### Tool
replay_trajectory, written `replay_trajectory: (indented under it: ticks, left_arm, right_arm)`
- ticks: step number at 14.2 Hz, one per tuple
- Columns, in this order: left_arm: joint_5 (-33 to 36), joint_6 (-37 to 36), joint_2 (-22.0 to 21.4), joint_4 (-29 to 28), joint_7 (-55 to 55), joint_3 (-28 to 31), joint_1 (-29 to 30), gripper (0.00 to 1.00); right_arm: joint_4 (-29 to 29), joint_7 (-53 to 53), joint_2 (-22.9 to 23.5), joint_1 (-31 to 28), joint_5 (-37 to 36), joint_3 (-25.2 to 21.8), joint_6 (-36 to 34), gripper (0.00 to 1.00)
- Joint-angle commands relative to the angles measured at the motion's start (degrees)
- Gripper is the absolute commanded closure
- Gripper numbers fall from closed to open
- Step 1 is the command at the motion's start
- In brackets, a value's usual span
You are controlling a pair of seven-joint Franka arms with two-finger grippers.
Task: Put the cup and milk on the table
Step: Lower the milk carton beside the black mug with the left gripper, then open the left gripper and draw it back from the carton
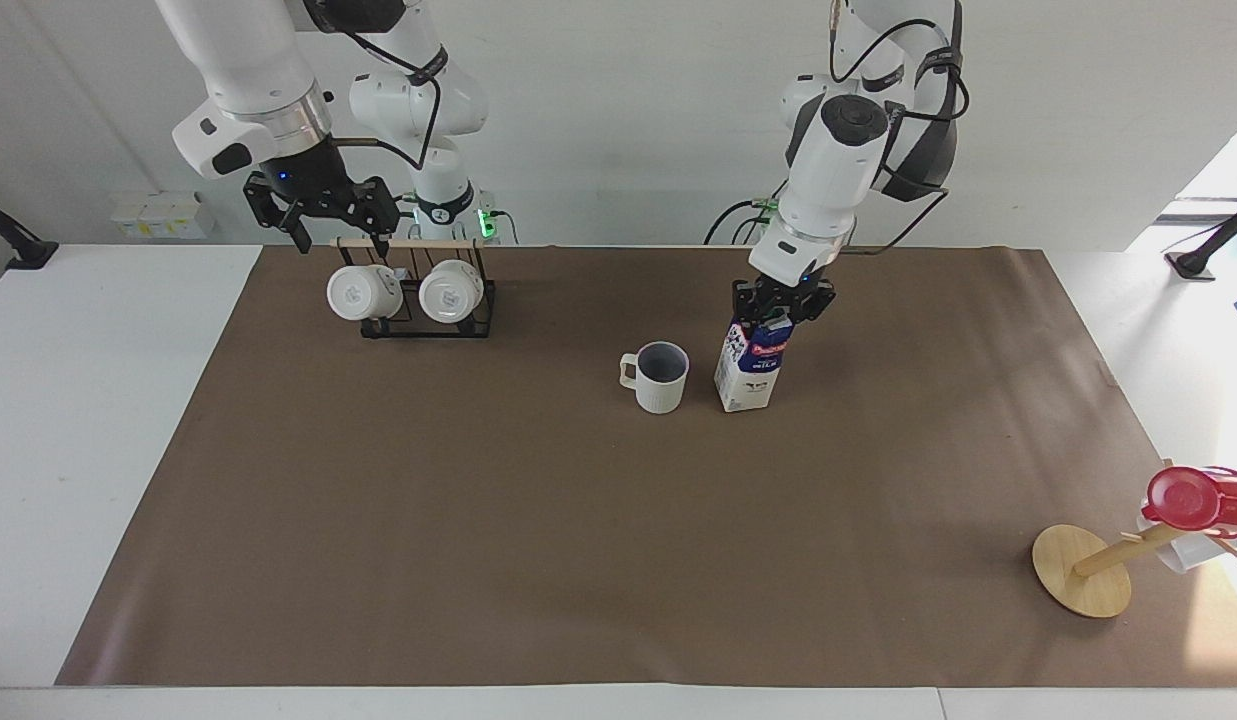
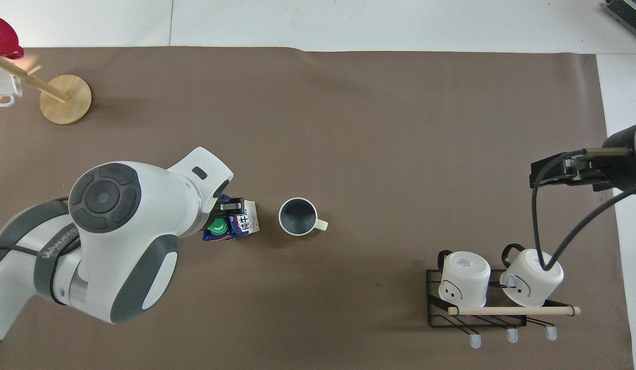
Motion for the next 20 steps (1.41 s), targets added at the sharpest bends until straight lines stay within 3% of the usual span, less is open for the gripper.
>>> replay_trajectory:
  ticks: [1,3,6,10,13,17,20]
  left_arm:
    - [1.2,0.6,-0.5,-0.8,-0.8,0.9,-1.3,0.30]
    - [1.2,0.6,-0.5,-0.8,-0.9,0.9,-1.3,0.26]
    - [1.2,0.7,-0.4,-0.3,-1.1,0.9,-1.2,0.01]
    - [1.1,-0.5,-0.7,1.5,-1.1,0.9,-0.9,0.00]
    - [1.1,-9.8,-1.1,7.5,-0.1,1.6,-0.2,0.00]
    - [1.7,-19.2,-1.6,12.9,9.4,1.6,6.4,0.00]
    - [6.7,-25.2,-2.2,17.0,16.3,2.0,10.6,0.00]
  right_arm:
    - [-0.2,-1.3,-0.1,-1.0,1.4,0.3,0.1,0.00]
    - [-0.2,-1.3,-0.1,-1.0,1.4,0.3,0.1,0.00]
    - [-0.2,-1.3,-0.1,-1.2,1.4,0.3,0.1,0.00]
    - [-0.1,-1.3,-0.1,-1.1,1.4,0.3,0.1,0.00]
    - [-0.1,-1.3,-0.1,-1.1,1.4,0.3,0.1,0.00]
    - [-0.1,-1.3,-0.1,-1.1,1.4,0.3,0.1,0.00]
    - [-0.2,-1.3,-0.1,-1.1,1.4,0.3,0.1,0.00]
